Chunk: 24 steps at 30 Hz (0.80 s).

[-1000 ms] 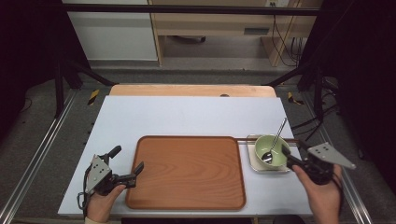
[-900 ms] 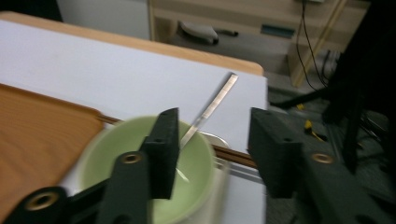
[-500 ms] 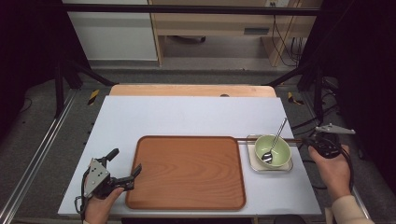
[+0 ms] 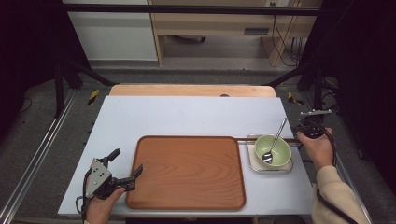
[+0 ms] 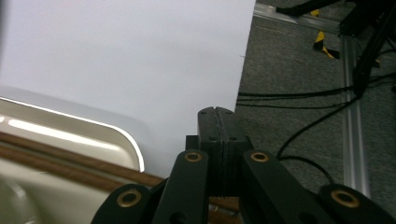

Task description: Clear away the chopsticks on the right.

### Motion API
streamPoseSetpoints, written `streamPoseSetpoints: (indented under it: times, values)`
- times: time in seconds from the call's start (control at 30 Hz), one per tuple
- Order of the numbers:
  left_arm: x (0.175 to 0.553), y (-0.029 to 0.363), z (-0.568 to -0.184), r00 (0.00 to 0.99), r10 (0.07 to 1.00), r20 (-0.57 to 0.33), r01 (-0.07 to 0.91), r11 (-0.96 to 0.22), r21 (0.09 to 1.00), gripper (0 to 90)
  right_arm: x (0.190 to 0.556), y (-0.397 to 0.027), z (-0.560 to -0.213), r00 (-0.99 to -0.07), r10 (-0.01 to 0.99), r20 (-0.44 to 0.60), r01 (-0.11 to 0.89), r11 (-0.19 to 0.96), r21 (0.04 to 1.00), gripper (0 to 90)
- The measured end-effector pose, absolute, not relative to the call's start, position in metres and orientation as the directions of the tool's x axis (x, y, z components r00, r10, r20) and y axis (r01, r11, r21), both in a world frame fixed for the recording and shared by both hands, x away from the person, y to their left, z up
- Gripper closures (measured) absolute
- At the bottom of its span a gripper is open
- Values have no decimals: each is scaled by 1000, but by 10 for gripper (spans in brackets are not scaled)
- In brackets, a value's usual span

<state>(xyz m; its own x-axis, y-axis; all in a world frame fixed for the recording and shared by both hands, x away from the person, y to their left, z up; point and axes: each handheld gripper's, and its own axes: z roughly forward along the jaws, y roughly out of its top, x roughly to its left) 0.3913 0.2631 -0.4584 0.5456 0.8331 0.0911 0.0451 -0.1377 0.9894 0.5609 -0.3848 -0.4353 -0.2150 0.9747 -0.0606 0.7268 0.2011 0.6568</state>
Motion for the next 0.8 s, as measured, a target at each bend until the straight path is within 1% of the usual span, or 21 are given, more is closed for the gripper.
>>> streamPoseSetpoints:
  times: [0.2, 0.43, 0.8]
  values:
    - [391, 263, -459, 546, 832, 94, 47, -143, 989, 38, 572, -382, -444, -231, 969, -91, 755, 238, 612, 900]
    - [391, 262, -459, 550, 829, 101, 44, -149, 988, 41, 571, -376, -449, -274, 955, -113, 758, 287, 586, 900]
    - [391, 261, -460, 551, 827, 110, 44, -160, 986, 44, 566, -376, -450, -301, 948, -101, 757, 302, 579, 900]
